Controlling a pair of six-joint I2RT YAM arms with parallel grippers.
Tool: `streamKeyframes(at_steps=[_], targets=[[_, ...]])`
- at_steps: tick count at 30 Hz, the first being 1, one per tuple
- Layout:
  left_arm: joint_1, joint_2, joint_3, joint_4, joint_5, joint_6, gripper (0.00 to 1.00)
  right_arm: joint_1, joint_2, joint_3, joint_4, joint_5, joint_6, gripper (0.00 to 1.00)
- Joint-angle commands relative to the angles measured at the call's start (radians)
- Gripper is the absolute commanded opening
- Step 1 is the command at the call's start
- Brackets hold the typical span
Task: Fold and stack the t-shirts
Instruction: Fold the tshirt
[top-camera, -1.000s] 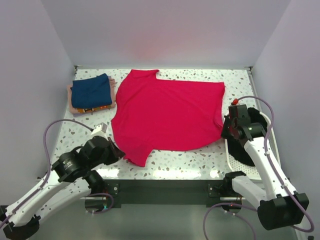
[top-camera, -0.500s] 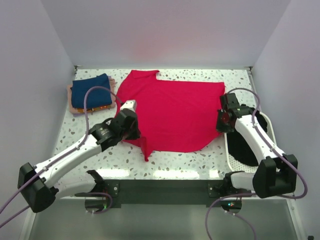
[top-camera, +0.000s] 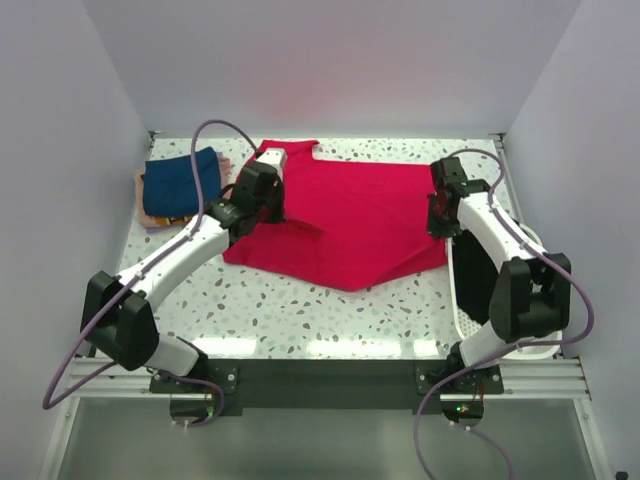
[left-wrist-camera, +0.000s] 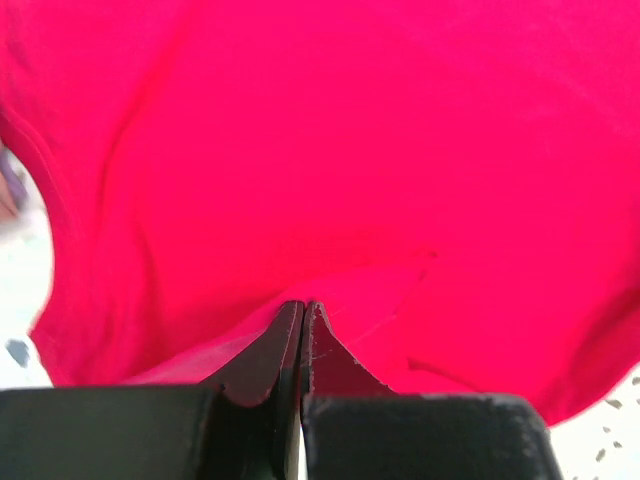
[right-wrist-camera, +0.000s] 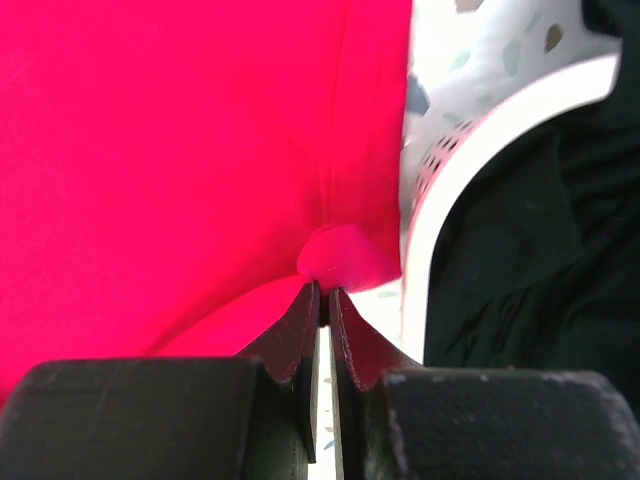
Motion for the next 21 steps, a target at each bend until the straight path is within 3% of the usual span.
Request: streamKeyframes(at_steps=[1,11,21], targets=[[0.052,0.023,0.072,0.106,0.017,0.098,0.0,-0.025,0.033,0.069,0.008,0.042,-0.033,0.0],[0.123,0.138,0.178,0.208,0.201,0.247,0.0,-0.053,0.122,0.135,-0.001,0.041,-0.045,0.0],[0.192,0.213,0.214,0.267,0.295,0.271,0.0,-0.084,0.156,0.177,-0.008,0.045,-0.056,0.0]])
